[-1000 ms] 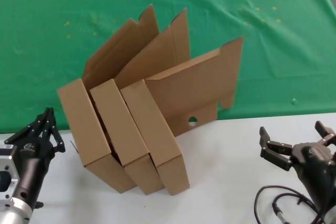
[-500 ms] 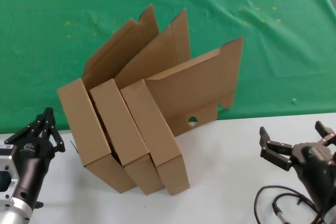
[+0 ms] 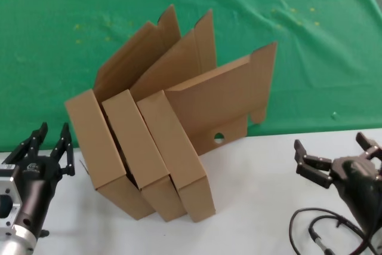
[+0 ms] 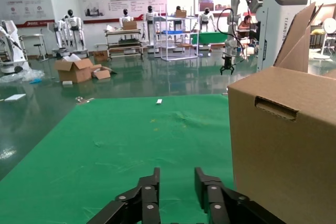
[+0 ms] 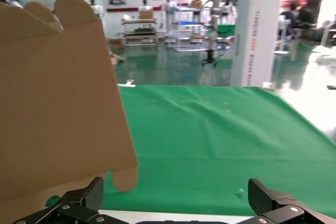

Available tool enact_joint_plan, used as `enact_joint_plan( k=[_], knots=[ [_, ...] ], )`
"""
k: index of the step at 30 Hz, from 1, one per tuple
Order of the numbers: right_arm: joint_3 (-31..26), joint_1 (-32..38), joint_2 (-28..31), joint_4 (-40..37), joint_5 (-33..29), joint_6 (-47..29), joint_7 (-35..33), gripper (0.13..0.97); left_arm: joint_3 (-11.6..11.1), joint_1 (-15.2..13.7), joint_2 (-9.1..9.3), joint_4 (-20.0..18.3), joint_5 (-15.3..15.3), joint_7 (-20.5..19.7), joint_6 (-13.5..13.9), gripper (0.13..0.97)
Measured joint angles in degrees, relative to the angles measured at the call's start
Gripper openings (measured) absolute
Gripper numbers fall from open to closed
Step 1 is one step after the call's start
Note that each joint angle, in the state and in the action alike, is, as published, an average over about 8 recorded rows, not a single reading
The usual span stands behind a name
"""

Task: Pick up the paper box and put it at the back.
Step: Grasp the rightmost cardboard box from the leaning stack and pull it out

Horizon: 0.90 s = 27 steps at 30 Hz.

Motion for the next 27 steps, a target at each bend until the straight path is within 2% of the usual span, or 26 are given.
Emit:
enact_joint_plan(
  k=[6,10,14,16,18,20,26,27],
  knots=[
    [3.98,5.50,0.60,-6.80,3.65,-8.81,-4.62,0.966,0.00,0.00,0.00,0.00,0.00,0.00,0.00,0.314],
    [7.87,11.01,0.82,-15.10,7.03,-17.67,-12.42,0.966,0.00,0.00,0.00,0.00,0.00,0.00,0.00,0.404],
    [9.43,18.02,2.78,-25.45,8.97,-26.98,-21.35,0.966,0.00,0.00,0.00,0.00,0.00,0.00,0.00,0.495],
    [9.04,21.87,4.28,-30.99,9.21,-31.70,-25.23,0.966,0.00,0.00,0.00,0.00,0.00,0.00,0.00,0.495],
    [7.63,25.90,6.05,-36.71,9.29,-36.70,-28.28,0.966,0.00,0.00,0.00,0.00,0.00,0.00,0.00,0.495],
    [5.01,29.79,7.93,-42.25,9.58,-41.76,-30.39,0.966,0.00,0.00,0.00,0.00,0.00,0.00,0.00,0.548],
    [-7.44,40.10,12.33,-57.82,10.55,-56.90,-34.96,0.966,0.00,0.00,0.00,0.00,0.00,0.00,0.00,0.706],
    [-9.43,41.75,12.58,-60.46,10.16,-59.40,-35.94,0.966,0.00,0.00,0.00,0.00,0.00,0.00,0.00,0.706]
  ],
)
